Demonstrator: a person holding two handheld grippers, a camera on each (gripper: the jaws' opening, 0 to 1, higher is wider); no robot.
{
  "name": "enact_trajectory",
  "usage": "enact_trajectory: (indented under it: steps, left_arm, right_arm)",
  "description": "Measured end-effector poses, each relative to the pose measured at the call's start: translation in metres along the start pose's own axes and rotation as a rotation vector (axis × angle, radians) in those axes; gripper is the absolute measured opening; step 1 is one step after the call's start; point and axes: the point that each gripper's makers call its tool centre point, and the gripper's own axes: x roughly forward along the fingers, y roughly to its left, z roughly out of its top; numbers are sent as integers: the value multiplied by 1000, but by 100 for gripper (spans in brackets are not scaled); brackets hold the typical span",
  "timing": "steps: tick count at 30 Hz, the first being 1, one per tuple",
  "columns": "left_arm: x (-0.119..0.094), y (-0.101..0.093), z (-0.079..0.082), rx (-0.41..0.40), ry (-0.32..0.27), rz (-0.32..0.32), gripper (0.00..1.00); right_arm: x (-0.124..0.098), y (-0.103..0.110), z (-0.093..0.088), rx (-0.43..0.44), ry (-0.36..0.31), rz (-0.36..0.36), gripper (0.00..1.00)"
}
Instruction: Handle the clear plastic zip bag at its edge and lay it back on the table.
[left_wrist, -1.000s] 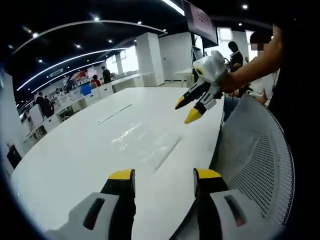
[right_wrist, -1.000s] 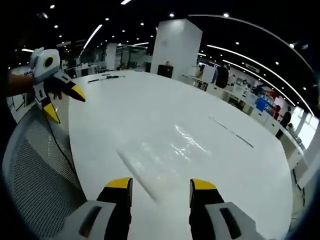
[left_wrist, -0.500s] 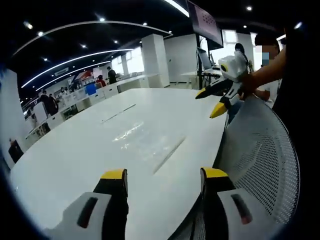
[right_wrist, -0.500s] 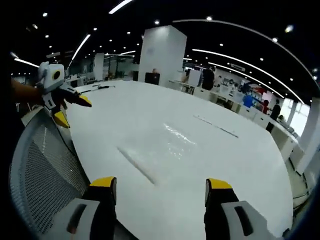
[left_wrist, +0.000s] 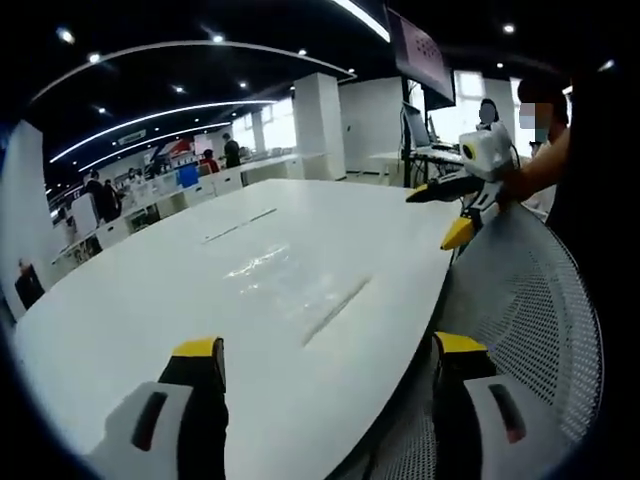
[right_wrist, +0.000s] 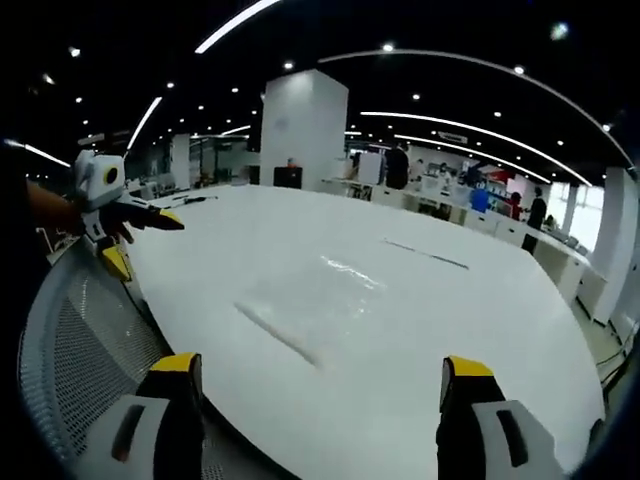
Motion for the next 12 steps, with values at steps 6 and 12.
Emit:
enact_trajectory:
  steps: [6,12]
  left_arm:
    - [-1,9,1,-31,-40,26,97]
    - [-3,17,4,-41,-72,71,99]
  right_arm:
    - [-2,-1,-2,-2,-3,-10,100]
    - [-4,-2,-3,-12,-5,-17,100]
